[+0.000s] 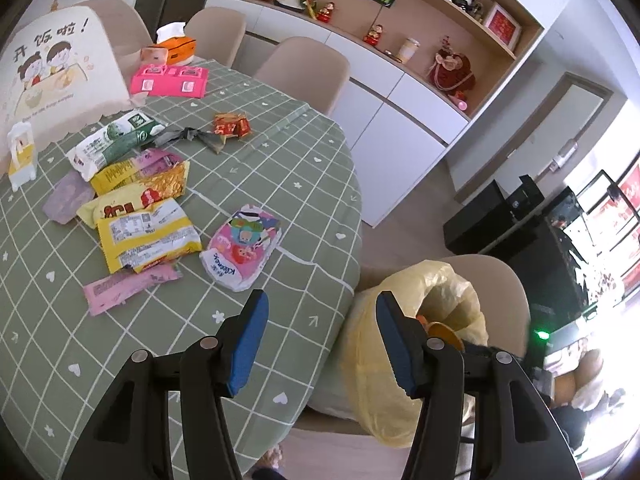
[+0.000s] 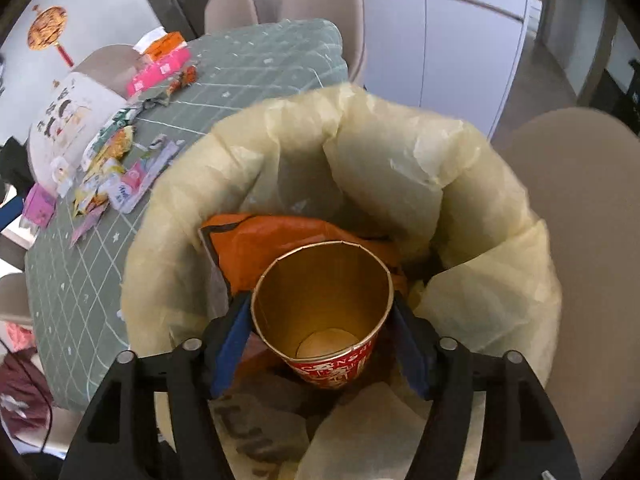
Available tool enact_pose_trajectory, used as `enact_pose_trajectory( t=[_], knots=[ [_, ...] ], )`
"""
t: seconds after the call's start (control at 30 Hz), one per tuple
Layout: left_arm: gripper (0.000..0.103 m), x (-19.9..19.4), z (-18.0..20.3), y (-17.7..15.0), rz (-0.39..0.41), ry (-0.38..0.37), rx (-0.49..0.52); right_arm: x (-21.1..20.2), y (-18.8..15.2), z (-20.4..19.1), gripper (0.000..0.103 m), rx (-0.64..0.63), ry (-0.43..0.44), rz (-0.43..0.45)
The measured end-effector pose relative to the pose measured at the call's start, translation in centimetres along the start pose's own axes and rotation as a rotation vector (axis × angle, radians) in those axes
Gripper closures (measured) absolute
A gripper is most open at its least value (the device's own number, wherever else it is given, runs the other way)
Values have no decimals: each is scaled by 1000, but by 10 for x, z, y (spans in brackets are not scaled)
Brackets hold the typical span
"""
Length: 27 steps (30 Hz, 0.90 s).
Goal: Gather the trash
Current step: 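Carry orange bag and red cup to the yellow trash bag and release both, then move both tools back to the table and grasp the pink tissue pack with right tool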
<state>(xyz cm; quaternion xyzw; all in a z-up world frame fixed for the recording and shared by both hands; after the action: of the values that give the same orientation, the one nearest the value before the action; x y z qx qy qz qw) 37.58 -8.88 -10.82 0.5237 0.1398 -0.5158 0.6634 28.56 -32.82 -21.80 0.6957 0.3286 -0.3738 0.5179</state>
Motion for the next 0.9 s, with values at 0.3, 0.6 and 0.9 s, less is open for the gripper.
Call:
enact_pose_trajectory(
  t=[0.3, 0.6, 0.9],
  knots=[
    [46, 9, 1, -4, 17, 34, 70, -72, 21, -13, 38, -152, -64, 223],
    [46, 13, -74, 8, 47, 136, 38, -81, 33, -37, 52, -92, -131, 267],
    [42, 39, -157, 36, -32, 175, 116, -65, 74, -102, 52, -64, -17, 325]
  ],
)
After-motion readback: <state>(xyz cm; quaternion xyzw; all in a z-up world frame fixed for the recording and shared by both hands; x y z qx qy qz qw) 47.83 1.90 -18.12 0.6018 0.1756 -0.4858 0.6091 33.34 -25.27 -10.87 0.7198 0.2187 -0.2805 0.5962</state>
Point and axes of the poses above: each gripper's, at about its wrist camera, not at the fingertips, and x roughly the way its jaws point, z to its right, y to its top, the point moved 8 cm from there along x, roughly the way its jaws point, and after that the axes turned 2 degrees about y, right-handed, at the moved point
